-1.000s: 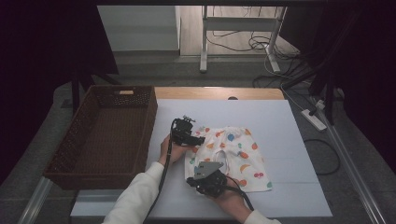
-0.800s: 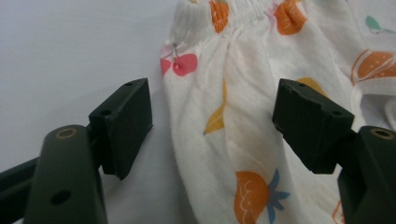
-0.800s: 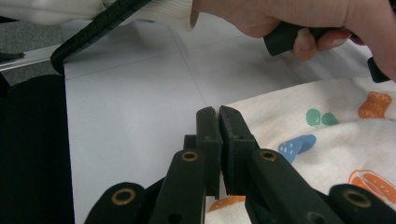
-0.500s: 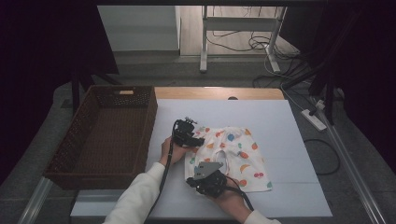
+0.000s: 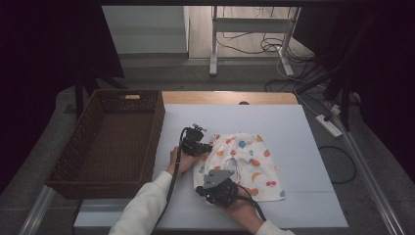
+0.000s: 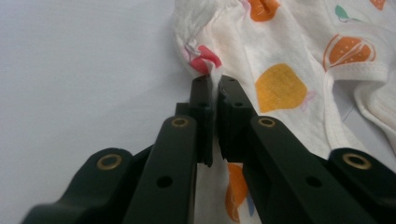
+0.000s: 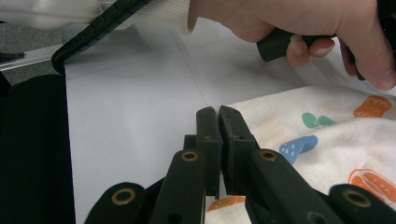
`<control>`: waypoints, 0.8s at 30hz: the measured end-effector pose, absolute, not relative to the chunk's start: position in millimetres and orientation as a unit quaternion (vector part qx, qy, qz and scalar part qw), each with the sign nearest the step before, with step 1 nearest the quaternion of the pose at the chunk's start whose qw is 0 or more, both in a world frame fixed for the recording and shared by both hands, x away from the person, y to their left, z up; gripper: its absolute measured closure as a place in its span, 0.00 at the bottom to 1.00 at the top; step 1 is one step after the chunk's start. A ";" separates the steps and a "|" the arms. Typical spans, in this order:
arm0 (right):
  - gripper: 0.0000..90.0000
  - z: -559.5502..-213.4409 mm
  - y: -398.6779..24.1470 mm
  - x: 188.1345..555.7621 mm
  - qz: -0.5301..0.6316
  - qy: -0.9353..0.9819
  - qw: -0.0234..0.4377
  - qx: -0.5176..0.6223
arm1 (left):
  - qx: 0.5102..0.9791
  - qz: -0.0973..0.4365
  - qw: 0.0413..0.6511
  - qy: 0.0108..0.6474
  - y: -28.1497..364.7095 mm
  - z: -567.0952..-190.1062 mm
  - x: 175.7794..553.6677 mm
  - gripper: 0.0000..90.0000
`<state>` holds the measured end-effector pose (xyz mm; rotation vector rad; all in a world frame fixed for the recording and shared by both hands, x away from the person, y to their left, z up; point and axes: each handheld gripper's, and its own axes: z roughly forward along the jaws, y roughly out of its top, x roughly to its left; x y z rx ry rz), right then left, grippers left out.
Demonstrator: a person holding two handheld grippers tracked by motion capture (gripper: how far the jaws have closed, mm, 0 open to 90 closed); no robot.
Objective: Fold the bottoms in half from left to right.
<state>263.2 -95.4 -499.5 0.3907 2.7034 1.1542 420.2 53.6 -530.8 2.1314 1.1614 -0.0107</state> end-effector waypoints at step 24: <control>0.96 -487.3 -117.3 259.9 0.401 0.898 0.102 0.152 | 0.805 -0.007 0.401 0.437 51.6 -507.3 411.1 0.96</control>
